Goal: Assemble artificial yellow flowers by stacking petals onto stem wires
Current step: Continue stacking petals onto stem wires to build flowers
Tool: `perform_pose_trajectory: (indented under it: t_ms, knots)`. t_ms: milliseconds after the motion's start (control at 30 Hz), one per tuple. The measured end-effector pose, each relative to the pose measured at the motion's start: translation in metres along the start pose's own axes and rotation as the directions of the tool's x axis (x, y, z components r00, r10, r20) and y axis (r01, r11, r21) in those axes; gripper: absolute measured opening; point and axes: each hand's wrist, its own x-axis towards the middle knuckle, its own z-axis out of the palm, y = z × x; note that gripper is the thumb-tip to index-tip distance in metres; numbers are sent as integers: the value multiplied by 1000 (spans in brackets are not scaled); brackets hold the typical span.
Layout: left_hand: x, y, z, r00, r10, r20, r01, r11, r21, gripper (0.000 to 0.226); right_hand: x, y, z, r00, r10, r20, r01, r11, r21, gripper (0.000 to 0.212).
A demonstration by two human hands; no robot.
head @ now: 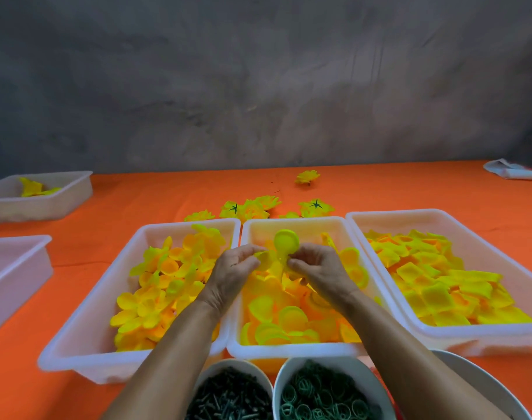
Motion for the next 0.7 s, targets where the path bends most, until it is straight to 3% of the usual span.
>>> perform_pose_trajectory:
  t_ms: [167, 333, 433, 500, 633, 700]
  knots:
    - [0, -6, 2, 993, 84, -86, -79, 995, 55, 2, -1, 1, 0, 988, 50, 148, -62, 995, 74, 15]
    - [0, -7, 0, 989, 72, -127, -71, 997, 6, 21, 1, -4, 2, 981, 122, 149, -148, 972, 180, 21]
    - [-1, -7, 0, 988, 95, -123, -96, 995, -3, 32, -2, -3, 2, 983, 38, 179, -63, 989, 137, 25]
    - [-1, -6, 0, 988, 107, -108, -110, 994, -18, 30, -3, -2, 4, 979, -21, 201, -12, 987, 158, 6]
    - [-3, -2, 3, 984, 147, -99, -136, 985, 108, 6, 1, 1, 2, 998, -51, -27, 56, 975, 217, 20]
    - [-4, -2, 4, 992, 110, -63, -87, 950, 300, 25, 4, 2, -2, 988, -41, -152, 75, 972, 224, 21]
